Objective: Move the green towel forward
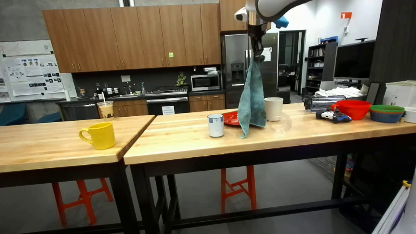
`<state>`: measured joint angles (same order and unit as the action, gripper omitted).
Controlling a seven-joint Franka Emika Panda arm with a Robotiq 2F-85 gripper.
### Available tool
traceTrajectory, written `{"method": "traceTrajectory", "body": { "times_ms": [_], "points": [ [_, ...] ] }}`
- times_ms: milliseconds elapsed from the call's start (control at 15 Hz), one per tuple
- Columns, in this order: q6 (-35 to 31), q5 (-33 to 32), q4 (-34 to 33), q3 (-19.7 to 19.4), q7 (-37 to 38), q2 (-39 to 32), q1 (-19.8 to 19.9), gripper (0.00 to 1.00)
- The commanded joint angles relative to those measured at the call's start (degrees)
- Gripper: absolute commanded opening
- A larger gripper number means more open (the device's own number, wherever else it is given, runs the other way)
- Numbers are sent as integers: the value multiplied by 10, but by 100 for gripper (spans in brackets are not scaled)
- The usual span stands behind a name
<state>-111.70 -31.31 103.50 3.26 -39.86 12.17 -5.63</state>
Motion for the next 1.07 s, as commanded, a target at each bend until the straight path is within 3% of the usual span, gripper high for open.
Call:
{"method": "traceTrajectory", "body": {
  "times_ms": [0, 1000],
  "points": [
    [13, 16, 34, -11, -16, -1, 12, 1],
    [15, -112, 40, -20, 53, -56, 43, 1]
  ]
}}
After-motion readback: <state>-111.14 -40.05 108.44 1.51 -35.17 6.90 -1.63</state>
